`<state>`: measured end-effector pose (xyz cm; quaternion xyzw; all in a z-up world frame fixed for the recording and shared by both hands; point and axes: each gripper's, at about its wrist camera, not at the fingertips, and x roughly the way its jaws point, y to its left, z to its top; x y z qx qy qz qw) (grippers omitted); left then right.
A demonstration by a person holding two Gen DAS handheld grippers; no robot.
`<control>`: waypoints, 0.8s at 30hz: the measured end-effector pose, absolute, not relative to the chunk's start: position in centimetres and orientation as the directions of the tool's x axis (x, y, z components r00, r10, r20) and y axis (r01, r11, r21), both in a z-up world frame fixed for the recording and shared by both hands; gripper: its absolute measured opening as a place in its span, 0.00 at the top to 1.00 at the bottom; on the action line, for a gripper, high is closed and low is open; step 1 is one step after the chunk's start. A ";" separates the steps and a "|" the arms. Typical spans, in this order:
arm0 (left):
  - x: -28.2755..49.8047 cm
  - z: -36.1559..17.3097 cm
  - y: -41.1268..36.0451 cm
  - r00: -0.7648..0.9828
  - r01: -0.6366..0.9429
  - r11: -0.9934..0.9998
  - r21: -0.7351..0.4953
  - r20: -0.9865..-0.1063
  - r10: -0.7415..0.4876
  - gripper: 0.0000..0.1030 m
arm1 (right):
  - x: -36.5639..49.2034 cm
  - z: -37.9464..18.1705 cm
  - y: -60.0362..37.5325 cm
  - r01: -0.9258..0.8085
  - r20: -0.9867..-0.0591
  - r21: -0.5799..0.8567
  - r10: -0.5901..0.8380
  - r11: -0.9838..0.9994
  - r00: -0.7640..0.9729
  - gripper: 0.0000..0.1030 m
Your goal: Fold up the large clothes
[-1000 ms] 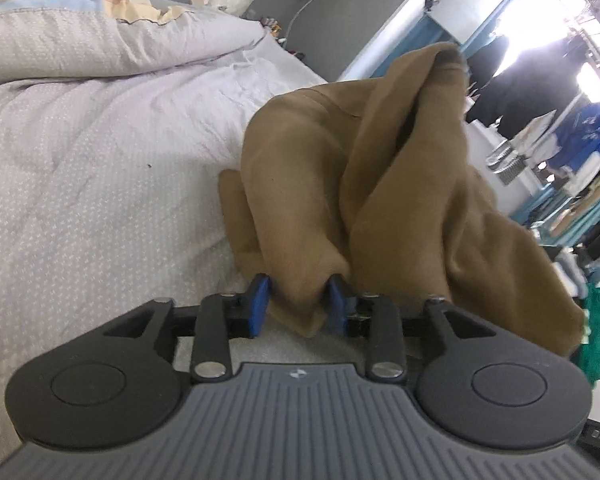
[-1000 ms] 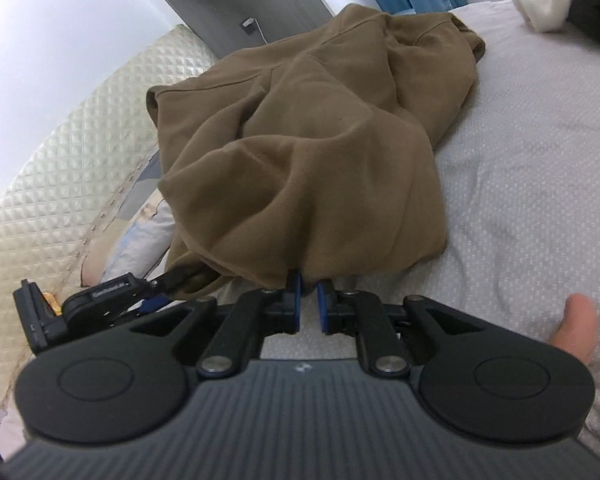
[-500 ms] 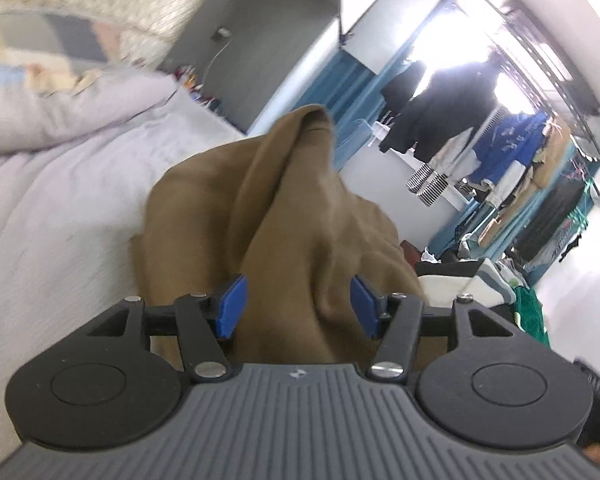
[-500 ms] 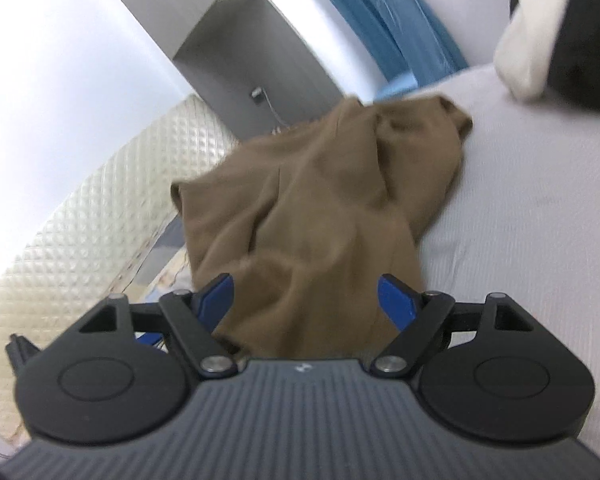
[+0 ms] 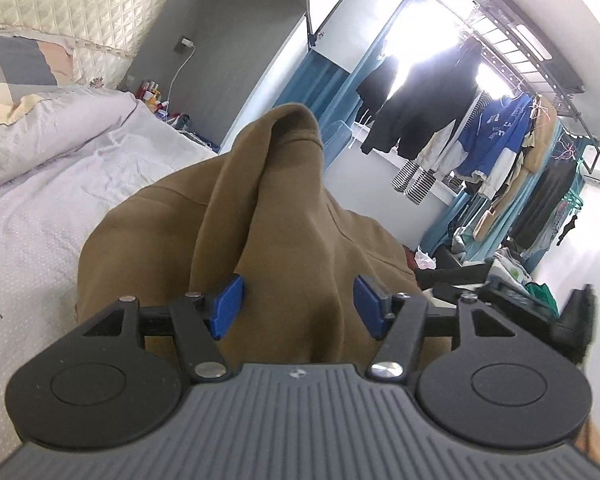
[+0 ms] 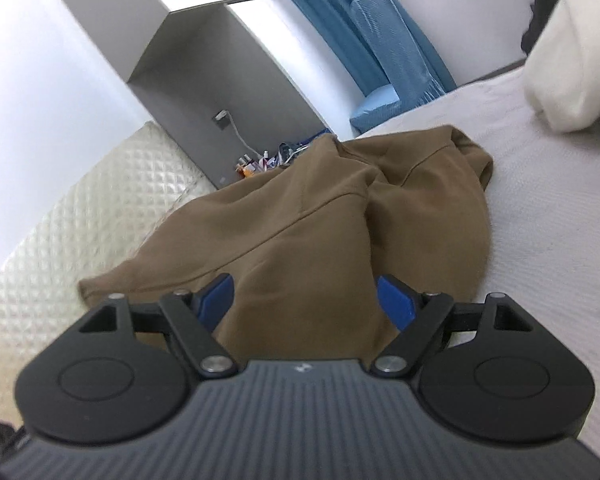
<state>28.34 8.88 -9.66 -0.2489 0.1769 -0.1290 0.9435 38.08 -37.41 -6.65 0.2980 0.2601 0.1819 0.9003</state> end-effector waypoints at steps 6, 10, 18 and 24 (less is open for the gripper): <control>30.5 -11.3 10.1 0.909 0.128 0.829 -0.544 -0.269 -0.317 0.56 | 41.7 -10.9 -37.6 -0.142 -0.364 0.686 0.505 0.714 0.783 0.28; 30.5 -11.3 10.5 0.915 0.142 0.825 -0.547 -0.245 -0.320 0.75 | 42.0 -11.2 -37.0 -0.219 -0.307 0.723 0.588 0.656 0.748 0.64; 26.9 -10.0 12.5 0.924 0.140 0.744 -0.653 -0.183 -0.335 0.84 | 39.5 -9.0 -37.2 -0.388 -0.127 0.743 0.685 0.545 0.718 0.83; 21.4 -8.1 13.0 0.930 0.164 0.734 -0.659 -0.146 -0.338 0.85 | 32.5 -6.1 -37.1 -0.519 -0.086 0.633 0.718 0.575 0.691 0.84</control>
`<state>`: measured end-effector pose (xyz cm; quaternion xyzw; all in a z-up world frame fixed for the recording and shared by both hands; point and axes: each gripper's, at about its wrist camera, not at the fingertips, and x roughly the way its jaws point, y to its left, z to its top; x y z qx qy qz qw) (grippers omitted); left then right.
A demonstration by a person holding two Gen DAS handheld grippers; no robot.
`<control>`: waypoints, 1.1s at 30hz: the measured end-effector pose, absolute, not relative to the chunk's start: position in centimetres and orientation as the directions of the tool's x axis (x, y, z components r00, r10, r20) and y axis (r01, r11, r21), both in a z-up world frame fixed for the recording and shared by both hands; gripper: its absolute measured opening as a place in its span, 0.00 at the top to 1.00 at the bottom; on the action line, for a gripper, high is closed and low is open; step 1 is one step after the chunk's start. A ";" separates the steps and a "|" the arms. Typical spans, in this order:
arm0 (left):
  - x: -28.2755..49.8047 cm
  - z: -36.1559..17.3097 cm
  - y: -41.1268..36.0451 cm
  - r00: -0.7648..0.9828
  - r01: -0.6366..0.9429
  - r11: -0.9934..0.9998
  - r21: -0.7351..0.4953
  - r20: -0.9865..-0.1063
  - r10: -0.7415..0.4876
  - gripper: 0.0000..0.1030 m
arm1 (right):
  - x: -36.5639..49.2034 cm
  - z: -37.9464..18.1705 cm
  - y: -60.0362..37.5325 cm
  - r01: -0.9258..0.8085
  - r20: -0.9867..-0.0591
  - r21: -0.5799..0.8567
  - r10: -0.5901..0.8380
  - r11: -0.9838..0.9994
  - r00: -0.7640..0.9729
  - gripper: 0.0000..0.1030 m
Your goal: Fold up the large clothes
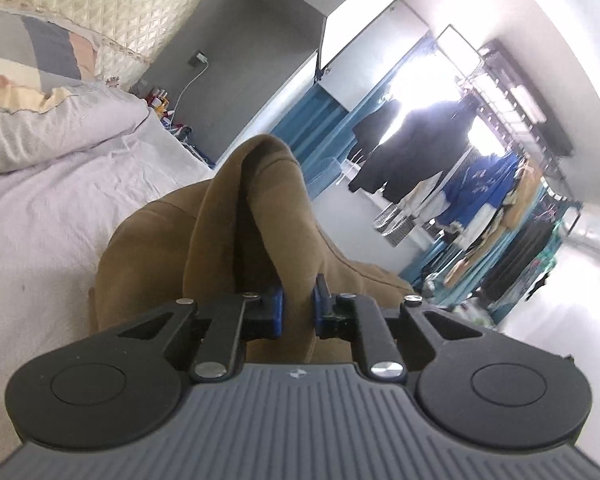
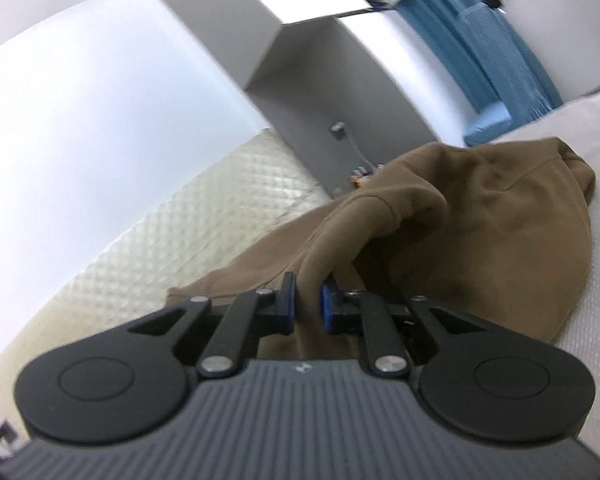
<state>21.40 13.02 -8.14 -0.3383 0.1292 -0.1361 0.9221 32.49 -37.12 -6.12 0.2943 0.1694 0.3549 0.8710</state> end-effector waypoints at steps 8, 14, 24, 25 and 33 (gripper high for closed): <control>13.9 -7.6 13.1 0.921 0.176 0.698 -0.694 -0.133 -0.365 0.85 | 24.0 -3.0 -37.7 -0.573 -0.082 0.563 0.730 0.596 0.679 0.85; 11.9 -9.8 11.6 0.890 0.110 0.708 -0.698 -0.248 -0.382 0.84 | 21.0 -5.6 -38.6 -0.405 -0.285 0.632 0.684 0.661 0.672 0.85; 12.0 -10.6 13.0 0.872 0.166 0.578 -0.799 -0.155 -0.464 0.44 | 19.8 -6.1 -39.8 -0.345 -0.264 0.722 0.699 0.600 0.665 0.55; 12.3 -10.4 13.1 0.871 0.173 0.568 -0.805 -0.144 -0.469 0.41 | 19.9 -6.0 -40.0 -0.344 -0.251 0.729 0.699 0.591 0.670 0.36; 16.8 -9.0 14.3 0.872 0.189 0.536 -0.823 -0.110 -0.477 0.27 | 22.2 -6.6 -40.6 -0.254 -0.236 0.784 0.650 0.567 0.722 0.31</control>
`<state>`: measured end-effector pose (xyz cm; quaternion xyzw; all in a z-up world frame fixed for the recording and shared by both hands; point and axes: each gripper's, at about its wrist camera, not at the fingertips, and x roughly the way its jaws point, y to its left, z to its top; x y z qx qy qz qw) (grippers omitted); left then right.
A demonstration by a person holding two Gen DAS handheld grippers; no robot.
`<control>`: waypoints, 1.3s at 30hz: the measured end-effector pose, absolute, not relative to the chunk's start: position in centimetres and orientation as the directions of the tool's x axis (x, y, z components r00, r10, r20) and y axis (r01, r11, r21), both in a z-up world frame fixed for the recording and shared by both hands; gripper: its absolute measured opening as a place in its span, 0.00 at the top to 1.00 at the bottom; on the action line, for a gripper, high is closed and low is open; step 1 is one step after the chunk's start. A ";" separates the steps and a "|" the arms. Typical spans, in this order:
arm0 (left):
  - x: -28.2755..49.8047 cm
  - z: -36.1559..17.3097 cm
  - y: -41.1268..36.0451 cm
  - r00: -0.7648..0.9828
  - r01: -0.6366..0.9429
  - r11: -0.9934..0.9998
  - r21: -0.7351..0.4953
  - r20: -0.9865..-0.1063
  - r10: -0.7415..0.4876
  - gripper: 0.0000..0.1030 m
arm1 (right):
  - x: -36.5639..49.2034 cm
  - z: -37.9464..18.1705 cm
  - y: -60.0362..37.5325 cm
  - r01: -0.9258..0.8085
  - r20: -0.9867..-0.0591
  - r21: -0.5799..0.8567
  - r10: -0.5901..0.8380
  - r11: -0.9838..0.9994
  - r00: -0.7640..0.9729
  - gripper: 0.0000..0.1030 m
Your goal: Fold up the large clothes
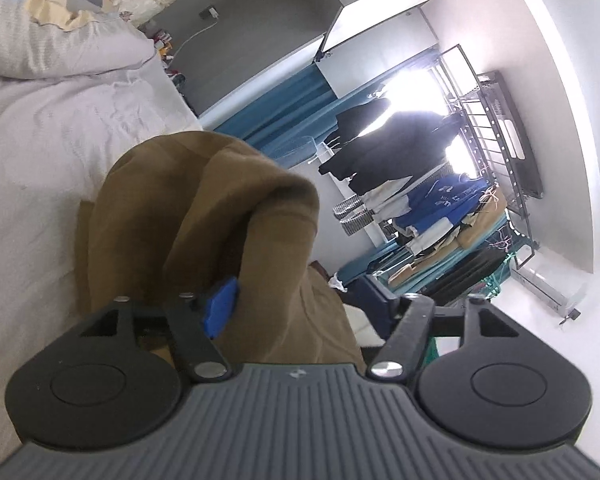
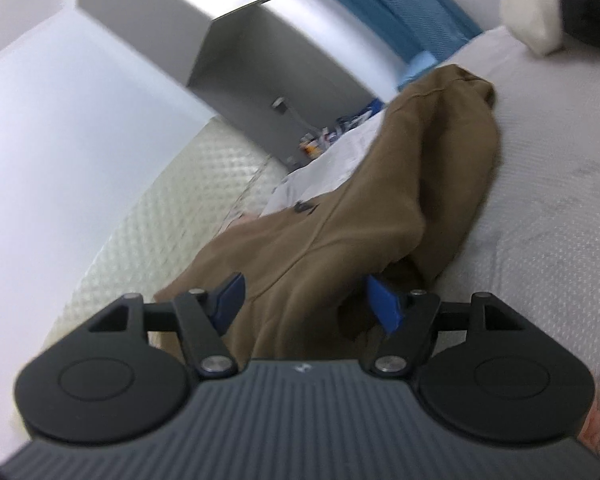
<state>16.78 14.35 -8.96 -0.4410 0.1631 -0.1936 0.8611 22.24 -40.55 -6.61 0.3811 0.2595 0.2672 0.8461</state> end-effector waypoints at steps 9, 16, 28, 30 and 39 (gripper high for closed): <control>24.6 -7.1 13.3 0.859 0.156 0.582 -0.798 -0.181 -0.478 0.22 | 25.8 -7.1 -39.3 -0.228 -0.277 0.767 0.630 0.599 0.725 0.17; 29.6 -7.5 11.5 0.839 0.124 0.642 -0.757 -0.265 -0.475 0.37 | 28.4 -8.1 -37.3 -0.213 -0.357 0.739 0.640 0.639 0.681 0.17; 28.6 -8.5 12.4 0.864 0.156 0.677 -0.719 -0.233 -0.446 0.80 | 29.8 -9.2 -35.7 -0.257 -0.361 0.708 0.649 0.658 0.669 0.49; 27.5 -8.2 12.8 0.871 0.175 0.662 -0.729 -0.200 -0.450 0.82 | 28.8 -8.2 -35.6 -0.322 -0.308 0.677 0.653 0.661 0.692 0.53; 19.4 -3.2 12.1 0.886 0.297 0.624 -0.723 -0.035 -0.462 0.85 | 20.7 -1.6 -39.4 -0.500 0.014 0.625 0.632 0.600 0.775 0.76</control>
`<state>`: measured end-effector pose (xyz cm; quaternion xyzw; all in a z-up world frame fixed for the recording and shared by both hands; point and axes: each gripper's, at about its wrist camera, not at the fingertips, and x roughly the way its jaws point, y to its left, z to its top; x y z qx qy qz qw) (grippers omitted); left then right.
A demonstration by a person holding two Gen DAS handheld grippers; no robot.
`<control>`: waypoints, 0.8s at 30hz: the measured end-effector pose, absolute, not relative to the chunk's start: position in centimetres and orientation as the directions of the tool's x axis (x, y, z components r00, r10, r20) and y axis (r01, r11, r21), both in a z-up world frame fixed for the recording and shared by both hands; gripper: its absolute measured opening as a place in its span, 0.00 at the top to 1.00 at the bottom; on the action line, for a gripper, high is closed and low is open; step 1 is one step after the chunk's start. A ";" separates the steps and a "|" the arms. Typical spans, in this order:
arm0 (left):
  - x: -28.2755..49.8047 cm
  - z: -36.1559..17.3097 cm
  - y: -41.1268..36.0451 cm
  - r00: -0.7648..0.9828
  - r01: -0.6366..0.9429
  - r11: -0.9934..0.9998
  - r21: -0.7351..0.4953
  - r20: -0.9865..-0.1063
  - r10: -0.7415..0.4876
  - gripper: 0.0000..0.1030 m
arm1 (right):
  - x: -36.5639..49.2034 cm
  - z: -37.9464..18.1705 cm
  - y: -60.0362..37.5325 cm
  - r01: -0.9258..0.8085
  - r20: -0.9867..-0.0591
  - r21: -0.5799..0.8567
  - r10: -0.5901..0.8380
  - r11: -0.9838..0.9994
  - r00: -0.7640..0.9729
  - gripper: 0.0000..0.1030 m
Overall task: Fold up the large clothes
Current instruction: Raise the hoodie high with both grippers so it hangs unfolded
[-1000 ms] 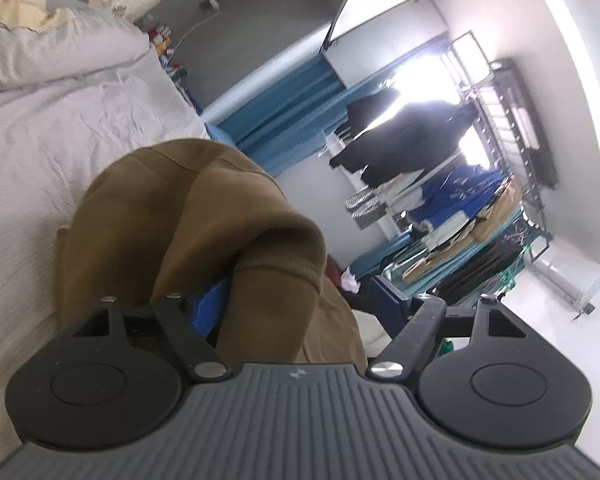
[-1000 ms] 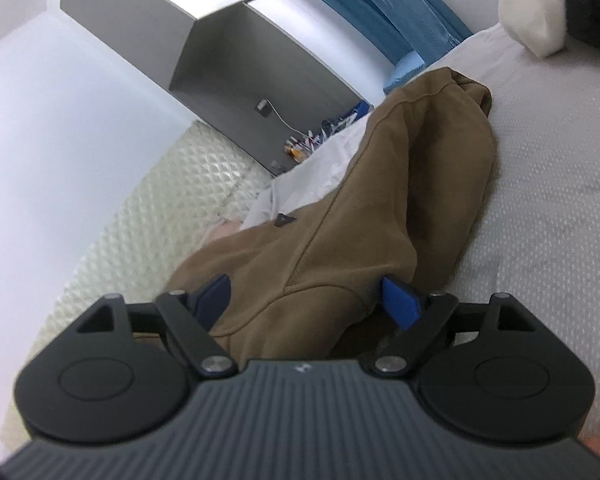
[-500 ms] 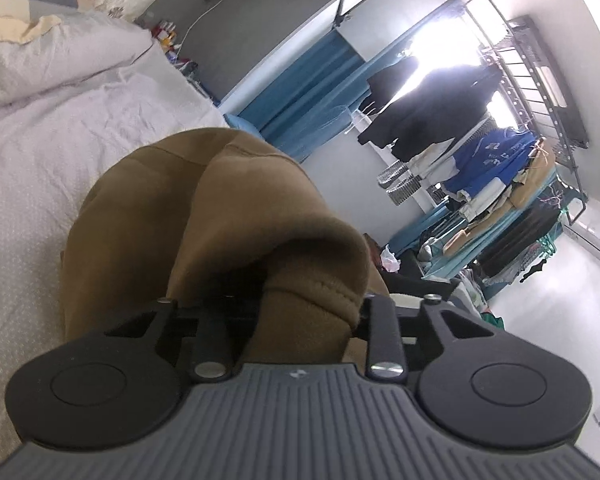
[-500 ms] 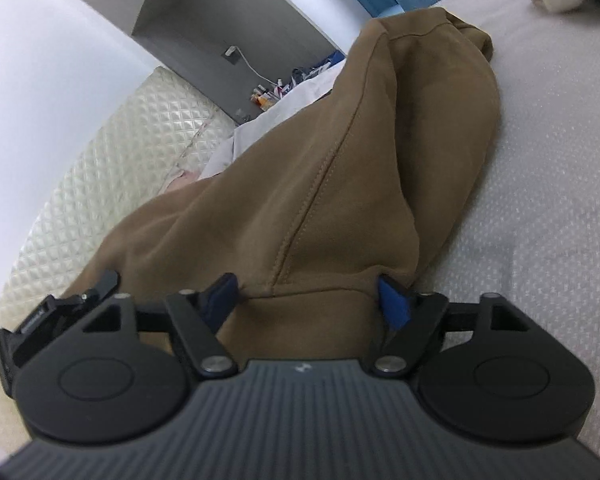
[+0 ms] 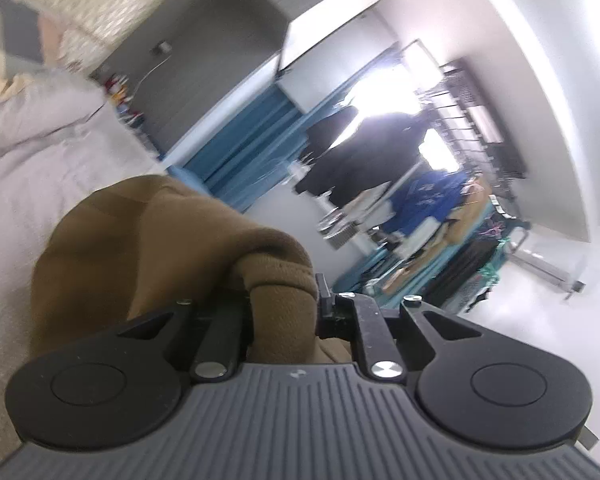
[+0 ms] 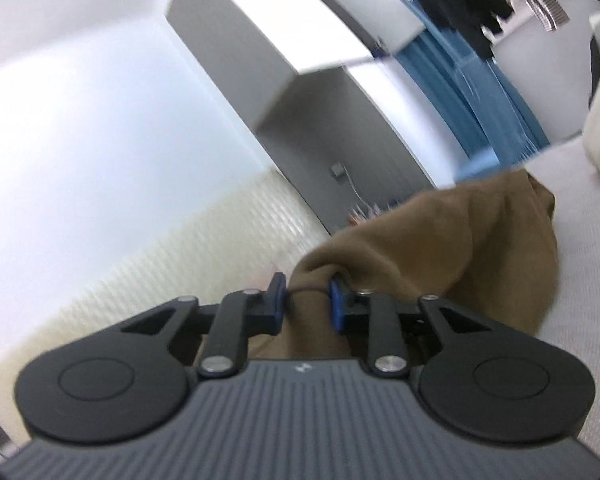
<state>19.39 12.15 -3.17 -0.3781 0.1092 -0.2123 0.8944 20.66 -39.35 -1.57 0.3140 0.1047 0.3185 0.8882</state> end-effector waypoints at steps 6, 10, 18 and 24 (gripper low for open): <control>13.2 1.1 9.8 0.879 0.365 0.635 -0.681 0.028 -0.475 0.85 | 16.4 3.0 -41.9 -0.540 0.082 0.595 0.623 0.596 0.778 0.77; 9.3 4.4 8.5 0.876 0.404 0.659 -0.634 0.062 -0.477 0.85 | 13.8 6.0 -43.1 -0.573 0.123 0.558 0.623 0.600 0.773 0.78; 3.1 7.9 7.8 0.889 0.405 0.702 -0.585 0.071 -0.453 0.85 | 11.6 9.6 -43.2 -0.609 0.109 0.530 0.664 0.591 0.739 0.78; 0.7 2.8 9.2 0.897 0.358 0.699 -0.620 0.021 -0.441 0.85 | 10.8 5.6 -42.3 -0.531 -0.055 0.619 0.706 0.579 0.706 0.77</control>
